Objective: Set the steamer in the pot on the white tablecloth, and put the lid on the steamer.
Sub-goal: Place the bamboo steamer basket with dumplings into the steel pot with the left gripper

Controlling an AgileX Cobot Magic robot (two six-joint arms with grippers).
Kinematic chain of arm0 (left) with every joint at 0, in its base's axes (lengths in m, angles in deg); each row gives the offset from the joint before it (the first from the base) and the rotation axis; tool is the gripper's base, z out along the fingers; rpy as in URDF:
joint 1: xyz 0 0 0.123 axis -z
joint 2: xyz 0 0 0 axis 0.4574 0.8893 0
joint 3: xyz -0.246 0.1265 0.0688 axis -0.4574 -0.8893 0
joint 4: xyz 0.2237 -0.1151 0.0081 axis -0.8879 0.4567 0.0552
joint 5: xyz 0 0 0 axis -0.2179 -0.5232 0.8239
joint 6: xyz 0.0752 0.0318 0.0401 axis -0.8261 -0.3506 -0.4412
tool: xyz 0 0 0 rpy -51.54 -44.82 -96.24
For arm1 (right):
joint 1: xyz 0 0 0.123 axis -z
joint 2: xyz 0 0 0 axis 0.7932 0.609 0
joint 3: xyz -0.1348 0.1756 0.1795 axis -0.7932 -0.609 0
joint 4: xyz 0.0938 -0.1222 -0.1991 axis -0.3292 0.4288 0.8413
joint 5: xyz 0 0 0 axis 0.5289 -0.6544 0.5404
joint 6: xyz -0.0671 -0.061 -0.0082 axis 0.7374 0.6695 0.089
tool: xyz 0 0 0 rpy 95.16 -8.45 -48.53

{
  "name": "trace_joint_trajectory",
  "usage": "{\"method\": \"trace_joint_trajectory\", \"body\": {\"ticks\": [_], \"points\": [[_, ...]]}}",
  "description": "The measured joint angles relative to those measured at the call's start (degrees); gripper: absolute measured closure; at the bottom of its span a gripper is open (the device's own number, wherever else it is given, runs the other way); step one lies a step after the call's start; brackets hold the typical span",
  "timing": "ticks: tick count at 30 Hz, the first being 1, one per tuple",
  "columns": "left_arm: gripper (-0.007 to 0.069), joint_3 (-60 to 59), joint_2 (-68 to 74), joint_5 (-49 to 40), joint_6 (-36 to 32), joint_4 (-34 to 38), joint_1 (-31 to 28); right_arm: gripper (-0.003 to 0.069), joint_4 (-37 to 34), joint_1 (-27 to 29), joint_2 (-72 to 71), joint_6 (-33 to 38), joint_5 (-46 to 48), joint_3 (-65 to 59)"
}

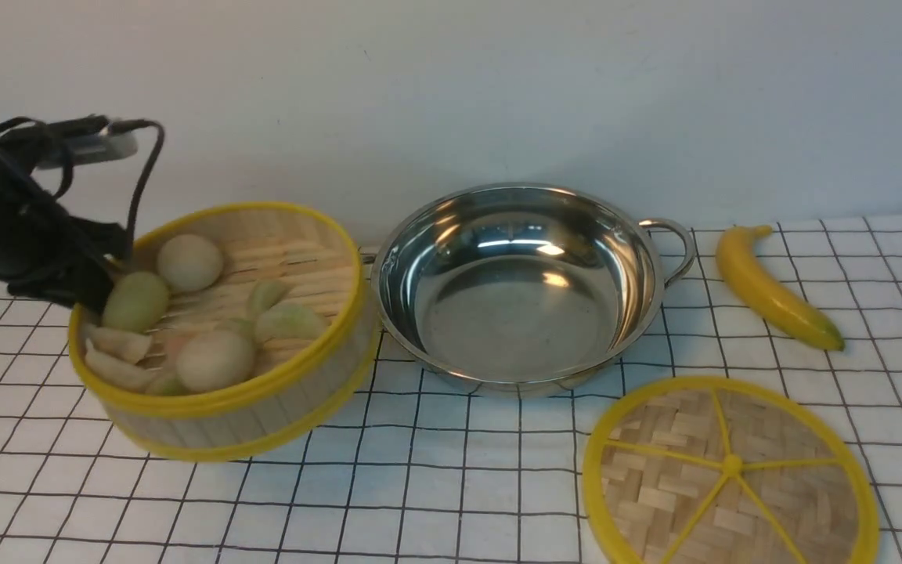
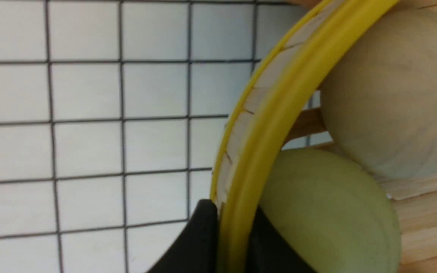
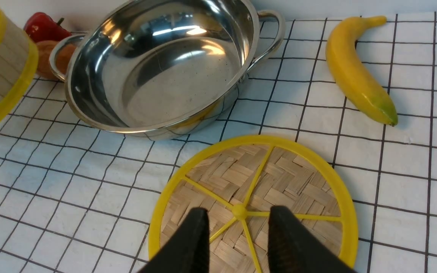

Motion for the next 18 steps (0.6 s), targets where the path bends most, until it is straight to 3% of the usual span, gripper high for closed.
{"method": "trace_joint_trajectory", "body": {"ticks": [9, 18], "points": [[0.0575, 15.0, 5.4, 0.2, 7.1, -0.7, 16.1, 0.0419, -1.0, 0.0, 0.0, 0.0, 0.7, 0.0], [0.0575, 31.0, 19.1, 0.2, 12.0, -3.8, 24.3, 0.0419, -1.0, 0.0, 0.0, -0.2, 3.3, 0.0]]}}
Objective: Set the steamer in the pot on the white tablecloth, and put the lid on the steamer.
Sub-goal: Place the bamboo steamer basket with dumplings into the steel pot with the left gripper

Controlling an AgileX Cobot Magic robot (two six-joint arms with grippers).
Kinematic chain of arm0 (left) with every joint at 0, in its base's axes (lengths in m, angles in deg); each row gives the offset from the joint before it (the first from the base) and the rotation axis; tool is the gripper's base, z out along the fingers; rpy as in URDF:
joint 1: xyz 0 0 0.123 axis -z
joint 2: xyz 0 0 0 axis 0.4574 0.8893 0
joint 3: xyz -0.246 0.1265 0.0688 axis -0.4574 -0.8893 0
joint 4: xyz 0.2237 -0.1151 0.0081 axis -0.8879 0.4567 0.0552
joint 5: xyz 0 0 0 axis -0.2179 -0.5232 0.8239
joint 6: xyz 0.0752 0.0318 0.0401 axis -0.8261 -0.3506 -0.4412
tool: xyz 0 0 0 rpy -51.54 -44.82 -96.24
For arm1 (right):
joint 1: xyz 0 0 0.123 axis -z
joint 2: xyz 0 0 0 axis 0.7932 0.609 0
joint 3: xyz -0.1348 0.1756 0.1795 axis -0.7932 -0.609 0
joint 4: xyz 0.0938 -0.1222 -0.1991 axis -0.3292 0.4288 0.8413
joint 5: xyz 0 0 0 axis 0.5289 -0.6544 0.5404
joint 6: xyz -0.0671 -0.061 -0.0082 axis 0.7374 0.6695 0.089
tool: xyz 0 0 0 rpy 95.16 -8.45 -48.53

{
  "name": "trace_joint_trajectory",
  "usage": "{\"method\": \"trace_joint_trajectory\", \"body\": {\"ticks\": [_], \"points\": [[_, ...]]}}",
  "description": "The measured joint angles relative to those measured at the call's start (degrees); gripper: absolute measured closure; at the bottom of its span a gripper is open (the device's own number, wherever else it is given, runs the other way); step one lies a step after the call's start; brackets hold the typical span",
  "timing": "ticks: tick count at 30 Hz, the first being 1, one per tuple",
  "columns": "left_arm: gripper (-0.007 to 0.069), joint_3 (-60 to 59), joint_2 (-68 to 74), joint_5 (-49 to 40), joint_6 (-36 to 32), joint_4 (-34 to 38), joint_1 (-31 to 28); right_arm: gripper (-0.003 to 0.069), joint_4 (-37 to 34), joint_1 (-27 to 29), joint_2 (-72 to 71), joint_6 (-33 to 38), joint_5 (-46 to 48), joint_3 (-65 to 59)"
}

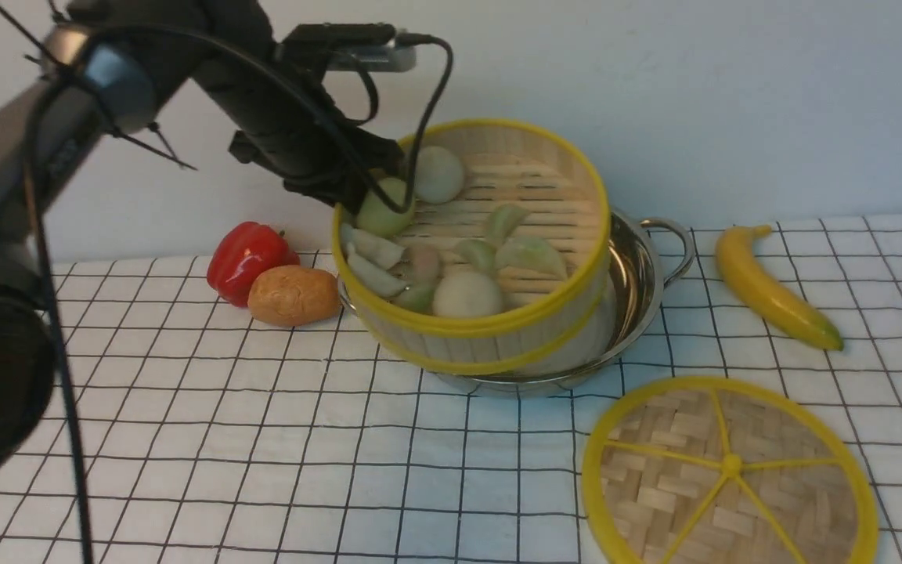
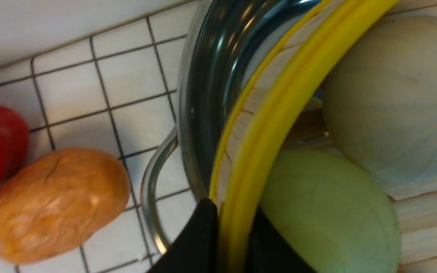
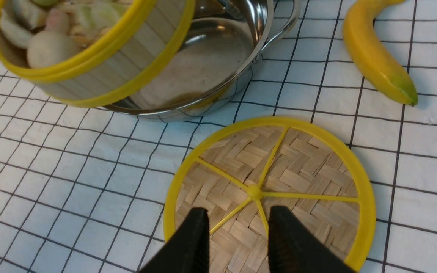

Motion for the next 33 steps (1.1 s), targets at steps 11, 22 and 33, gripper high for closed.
{"method": "trace_joint_trajectory", "body": {"ticks": [11, 22, 33], "points": [[0.0575, 9.8, 9.0, 1.1, 1.7, -0.7, 1.5, 0.0419, -0.2, 0.0, 0.0, -1.3, 0.7, 0.0], [0.0575, 9.9, 11.7, 5.8, 2.5, -1.9, 1.5, 0.0419, -0.7, 0.0, 0.0, -1.3, 0.6, 0.0], [0.0575, 9.9, 15.3, 6.3, 2.5, -2.7, 2.7, 0.0419, -2.6, 0.0, 0.0, -1.3, -0.1, 0.0]]}}
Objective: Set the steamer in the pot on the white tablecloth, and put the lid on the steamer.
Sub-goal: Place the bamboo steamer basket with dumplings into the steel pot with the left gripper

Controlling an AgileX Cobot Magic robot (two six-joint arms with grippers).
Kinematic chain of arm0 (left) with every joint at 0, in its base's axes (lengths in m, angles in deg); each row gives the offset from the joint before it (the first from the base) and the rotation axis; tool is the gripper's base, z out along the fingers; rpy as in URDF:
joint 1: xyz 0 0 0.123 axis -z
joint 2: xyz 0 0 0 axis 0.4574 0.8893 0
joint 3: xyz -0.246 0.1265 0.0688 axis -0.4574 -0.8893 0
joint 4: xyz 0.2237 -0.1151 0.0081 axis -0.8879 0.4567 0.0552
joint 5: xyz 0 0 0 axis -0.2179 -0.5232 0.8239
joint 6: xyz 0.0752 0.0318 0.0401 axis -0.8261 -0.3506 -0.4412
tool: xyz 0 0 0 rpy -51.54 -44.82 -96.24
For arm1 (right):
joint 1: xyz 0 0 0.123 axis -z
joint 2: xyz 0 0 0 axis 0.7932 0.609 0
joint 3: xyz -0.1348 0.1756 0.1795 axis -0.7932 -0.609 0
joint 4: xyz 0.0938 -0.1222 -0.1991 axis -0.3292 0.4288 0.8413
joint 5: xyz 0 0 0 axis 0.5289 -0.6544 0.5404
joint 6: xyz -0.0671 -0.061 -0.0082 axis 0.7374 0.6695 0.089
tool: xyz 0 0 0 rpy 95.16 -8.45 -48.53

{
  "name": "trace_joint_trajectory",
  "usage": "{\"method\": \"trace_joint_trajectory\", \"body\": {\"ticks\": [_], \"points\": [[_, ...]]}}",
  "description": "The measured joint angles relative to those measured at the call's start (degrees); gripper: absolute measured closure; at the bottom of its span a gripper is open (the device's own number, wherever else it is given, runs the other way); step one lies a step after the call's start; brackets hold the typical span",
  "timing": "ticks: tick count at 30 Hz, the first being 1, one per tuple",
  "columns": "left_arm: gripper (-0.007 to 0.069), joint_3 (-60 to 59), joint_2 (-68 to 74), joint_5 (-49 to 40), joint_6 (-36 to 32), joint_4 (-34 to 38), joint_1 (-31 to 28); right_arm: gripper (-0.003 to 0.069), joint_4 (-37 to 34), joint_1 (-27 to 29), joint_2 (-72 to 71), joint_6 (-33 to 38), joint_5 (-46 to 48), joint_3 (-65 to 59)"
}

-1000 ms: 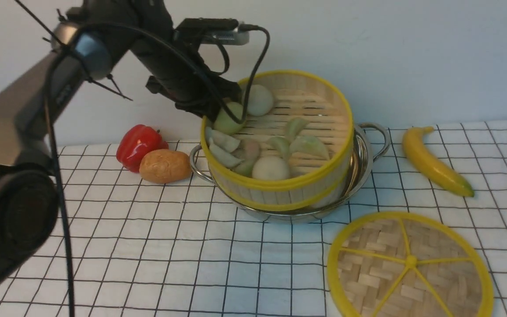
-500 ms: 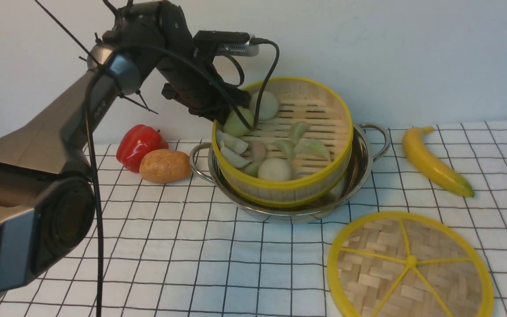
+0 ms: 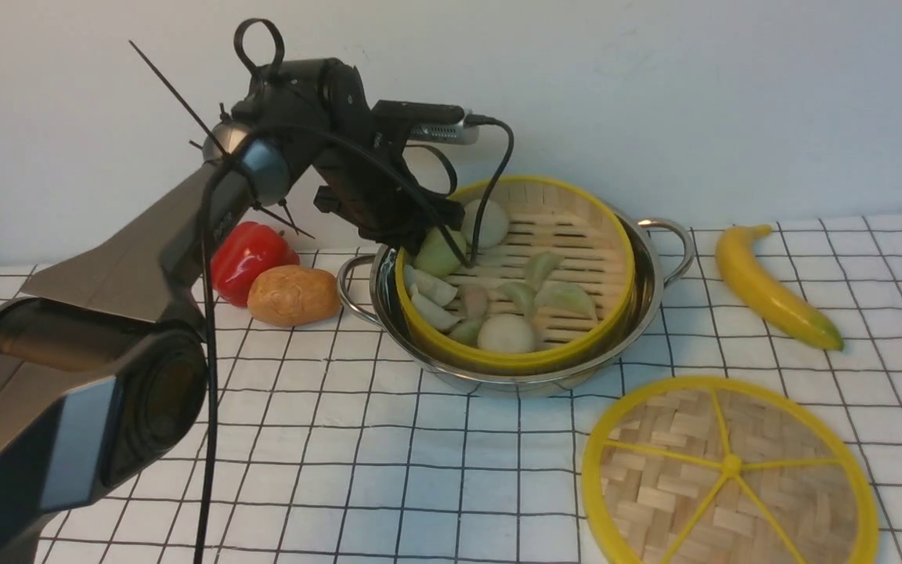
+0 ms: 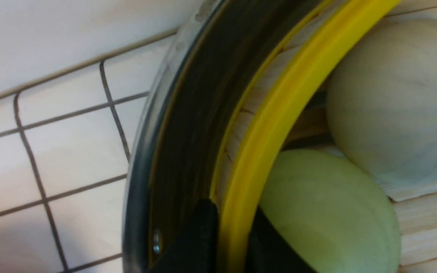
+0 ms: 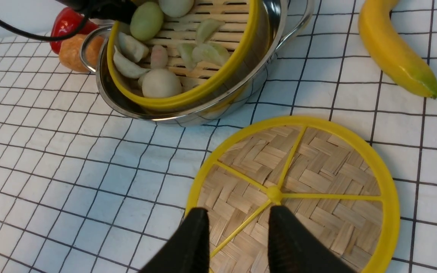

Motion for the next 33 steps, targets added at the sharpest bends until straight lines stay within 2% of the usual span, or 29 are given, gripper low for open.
{"method": "trace_joint_trajectory", "body": {"ticks": [10, 14, 19, 20, 22, 25, 29, 33], "points": [[0.0574, 0.0, 0.7, 1.1, 0.0, 0.0, 0.0, 0.0419, -0.3, 0.0, 0.0, -0.9, -0.1, 0.0], [0.0546, 0.0, 0.7, 1.1, 0.0, 0.2, 0.0, 0.0419, -0.3, 0.0, 0.0, -1.0, -0.1, 0.0], [0.0398, 0.2, 0.5, 1.9, 0.3, 1.1, 0.0, 0.0419, -0.4, 0.0, 0.0, -1.2, -0.1, 0.0], [0.0391, 0.2, 0.5, 1.9, 0.3, 1.1, 0.0, 0.0419, -0.4, 0.0, 0.0, -1.2, -0.1, 0.0], [0.0318, 0.3, 0.5, 1.4, 0.3, 1.3, 0.0, 0.0419, -0.4, 0.0, 0.0, -1.2, 0.1, 0.0], [0.0256, 0.3, 0.0, -0.1, 0.4, 1.2, 0.0, 0.0419, -0.4, 0.0, 0.0, -1.2, 0.3, 0.0], [0.0223, 0.3, -1.2, -1.6, 0.4, -0.6, 0.0, 0.0419, -0.4, 0.0, 0.0, -1.3, 0.3, 0.0], [0.0216, 0.3, -4.4, -5.8, 0.4, -6.7, 0.0, 0.0419, -0.6, 0.0, 2.2, -1.3, 0.3, 0.0]]}}
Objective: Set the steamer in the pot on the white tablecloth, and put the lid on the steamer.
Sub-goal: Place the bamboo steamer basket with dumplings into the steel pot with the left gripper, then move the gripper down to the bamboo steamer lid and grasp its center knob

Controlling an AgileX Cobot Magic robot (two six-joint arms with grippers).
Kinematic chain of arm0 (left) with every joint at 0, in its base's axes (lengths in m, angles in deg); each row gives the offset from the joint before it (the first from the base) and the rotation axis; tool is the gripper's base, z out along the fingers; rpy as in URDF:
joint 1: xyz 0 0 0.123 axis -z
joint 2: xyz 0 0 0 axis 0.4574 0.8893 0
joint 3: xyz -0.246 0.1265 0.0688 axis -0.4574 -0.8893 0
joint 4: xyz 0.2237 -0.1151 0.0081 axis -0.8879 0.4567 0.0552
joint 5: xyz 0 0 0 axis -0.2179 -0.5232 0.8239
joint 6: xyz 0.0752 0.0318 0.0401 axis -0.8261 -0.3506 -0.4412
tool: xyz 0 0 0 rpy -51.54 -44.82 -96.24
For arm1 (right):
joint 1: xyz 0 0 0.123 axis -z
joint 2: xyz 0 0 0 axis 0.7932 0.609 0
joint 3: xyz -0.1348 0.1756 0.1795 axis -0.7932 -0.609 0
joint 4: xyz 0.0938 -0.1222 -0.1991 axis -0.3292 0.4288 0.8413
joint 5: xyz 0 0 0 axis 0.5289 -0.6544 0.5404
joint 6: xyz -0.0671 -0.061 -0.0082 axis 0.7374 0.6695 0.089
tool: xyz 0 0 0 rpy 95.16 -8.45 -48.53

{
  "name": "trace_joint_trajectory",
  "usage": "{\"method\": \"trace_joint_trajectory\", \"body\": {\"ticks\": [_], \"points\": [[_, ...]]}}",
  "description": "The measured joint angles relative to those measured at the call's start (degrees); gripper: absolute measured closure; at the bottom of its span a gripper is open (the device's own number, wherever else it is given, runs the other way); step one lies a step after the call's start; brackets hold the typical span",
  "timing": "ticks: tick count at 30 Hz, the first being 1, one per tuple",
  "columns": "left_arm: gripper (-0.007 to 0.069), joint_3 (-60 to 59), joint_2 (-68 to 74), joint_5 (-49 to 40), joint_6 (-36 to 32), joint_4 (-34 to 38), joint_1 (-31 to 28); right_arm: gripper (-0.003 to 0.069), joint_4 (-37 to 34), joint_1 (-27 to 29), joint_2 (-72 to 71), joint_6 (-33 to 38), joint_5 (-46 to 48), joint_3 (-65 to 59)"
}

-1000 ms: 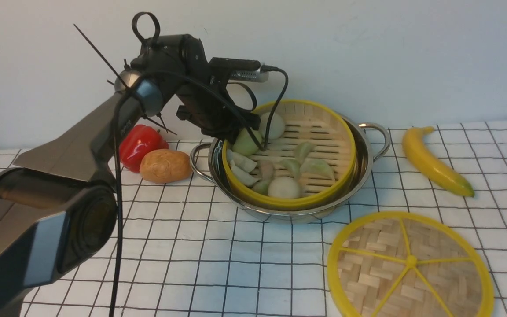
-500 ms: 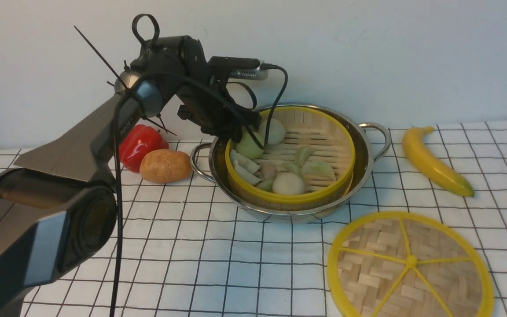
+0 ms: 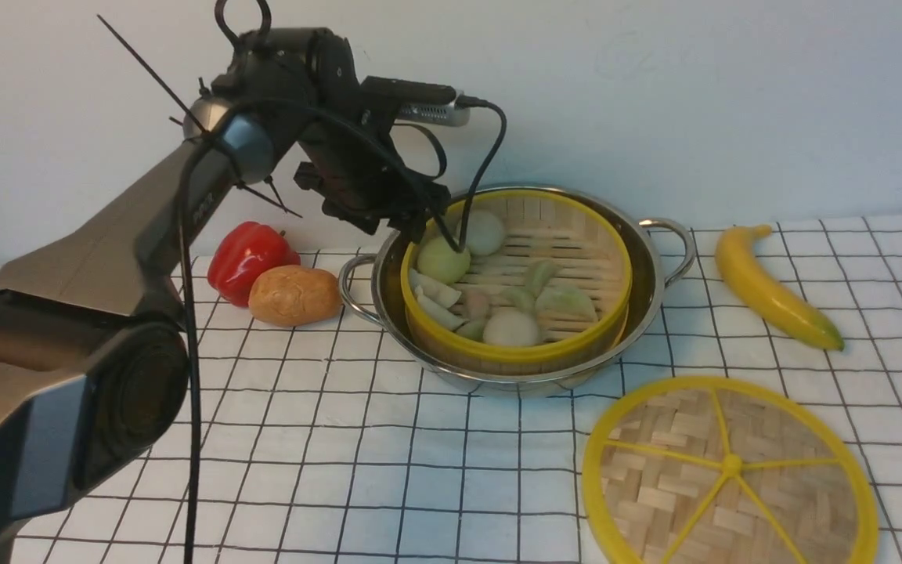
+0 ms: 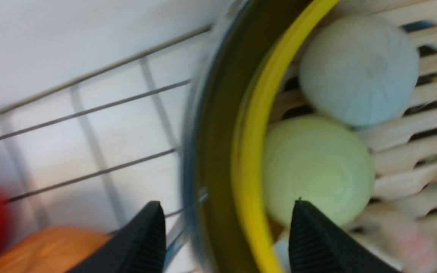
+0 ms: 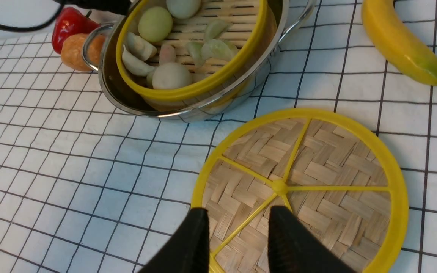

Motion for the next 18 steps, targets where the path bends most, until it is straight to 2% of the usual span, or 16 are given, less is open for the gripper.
{"method": "trace_joint_trajectory", "body": {"ticks": [5, 7, 10, 11, 12, 18], "points": [[0.0238, 0.1, -3.6, -1.3, 0.1, -5.1, 0.0, 0.0419, -2.7, 0.0, 6.4, 2.1, 0.1, 0.0], [0.0271, 0.1, -5.5, -1.4, 0.1, -5.9, 0.0, 0.0419, -6.5, 0.0, 9.6, 5.0, 0.3, 0.0], [0.0358, 0.1, -8.8, -1.5, 0.1, -5.5, 0.0, 0.0419, -16.1, 0.0, 15.6, 13.1, 1.0, 0.0], [0.0363, 0.1, -9.1, -1.5, 0.1, -5.4, 0.0, 0.0419, -16.7, 0.0, 16.2, 13.6, 1.0, 0.0], [0.0415, 0.1, -10.9, -1.5, 0.0, -4.4, 0.0, 0.0419, -20.6, 0.0, 18.2, 16.7, 1.9, 0.0], [0.0561, 0.1, -19.3, -1.6, -1.7, -1.4, 0.0, 0.0419, -30.5, 0.0, 24.5, 25.5, 6.4, 0.0]]}}
